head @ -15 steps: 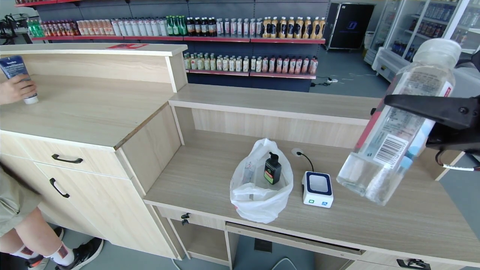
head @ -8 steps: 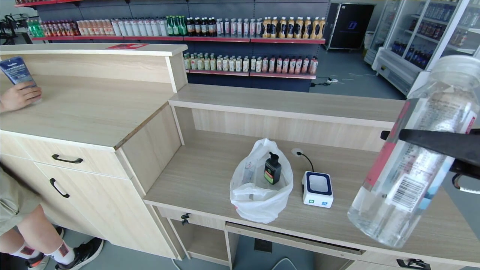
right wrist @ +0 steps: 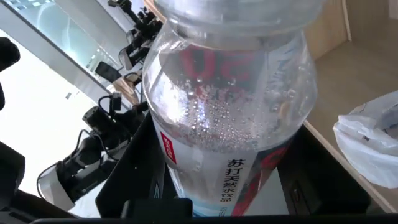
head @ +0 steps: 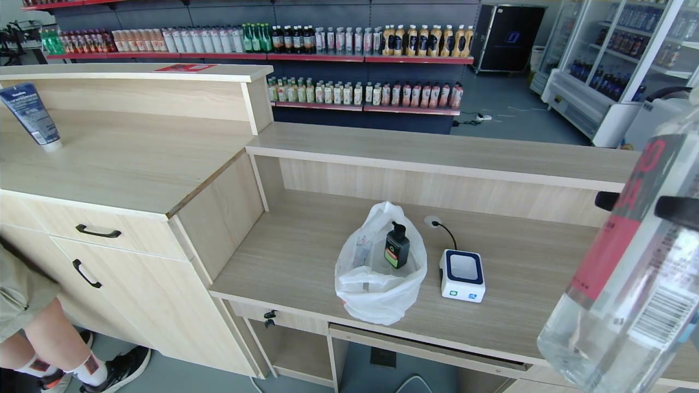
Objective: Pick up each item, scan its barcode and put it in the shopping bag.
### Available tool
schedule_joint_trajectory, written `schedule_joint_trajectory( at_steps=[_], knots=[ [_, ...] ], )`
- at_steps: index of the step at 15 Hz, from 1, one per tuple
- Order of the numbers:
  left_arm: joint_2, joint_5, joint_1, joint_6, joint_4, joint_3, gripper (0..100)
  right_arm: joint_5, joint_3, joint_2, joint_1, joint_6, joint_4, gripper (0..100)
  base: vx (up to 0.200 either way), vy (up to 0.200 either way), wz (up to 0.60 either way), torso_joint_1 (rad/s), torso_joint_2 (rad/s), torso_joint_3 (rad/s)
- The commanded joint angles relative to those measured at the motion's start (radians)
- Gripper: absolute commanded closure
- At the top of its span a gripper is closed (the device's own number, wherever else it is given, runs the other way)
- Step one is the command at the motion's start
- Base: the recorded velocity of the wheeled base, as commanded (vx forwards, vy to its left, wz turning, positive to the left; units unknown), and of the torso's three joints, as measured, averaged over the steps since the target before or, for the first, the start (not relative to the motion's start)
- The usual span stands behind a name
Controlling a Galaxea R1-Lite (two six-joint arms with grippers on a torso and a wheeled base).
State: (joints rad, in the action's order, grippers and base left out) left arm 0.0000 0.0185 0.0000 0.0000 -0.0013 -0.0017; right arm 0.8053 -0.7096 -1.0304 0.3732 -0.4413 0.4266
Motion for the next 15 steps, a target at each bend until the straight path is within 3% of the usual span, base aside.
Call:
schedule_joint_trajectory(
  at_steps=[1, 6, 9, 15],
  knots=[
    [0.000, 0.000, 0.000, 0.000, 0.000, 0.000, 0, 0.000, -0.005, 0.003, 0.030, -0.001, -0.011, 100, 0.000, 0.000, 0.00, 0.000, 0.00, 0.000],
    [0.000, 0.000, 0.000, 0.000, 0.000, 0.000, 0, 0.000, -0.005, 0.043, 0.058, -0.001, -0.037, 100, 0.000, 0.000, 0.00, 0.000, 0.00, 0.000],
    [0.000, 0.000, 0.000, 0.000, 0.000, 0.000, 0, -0.005, -0.004, 0.098, 0.052, -0.001, -0.101, 100, 0.000, 0.000, 0.00, 0.000, 0.00, 0.000],
    [0.000, 0.000, 0.000, 0.000, 0.000, 0.000, 0, -0.023, -0.005, 0.092, 0.029, -0.001, -0.104, 100, 0.000, 0.000, 0.00, 0.000, 0.00, 0.000]
  ],
)
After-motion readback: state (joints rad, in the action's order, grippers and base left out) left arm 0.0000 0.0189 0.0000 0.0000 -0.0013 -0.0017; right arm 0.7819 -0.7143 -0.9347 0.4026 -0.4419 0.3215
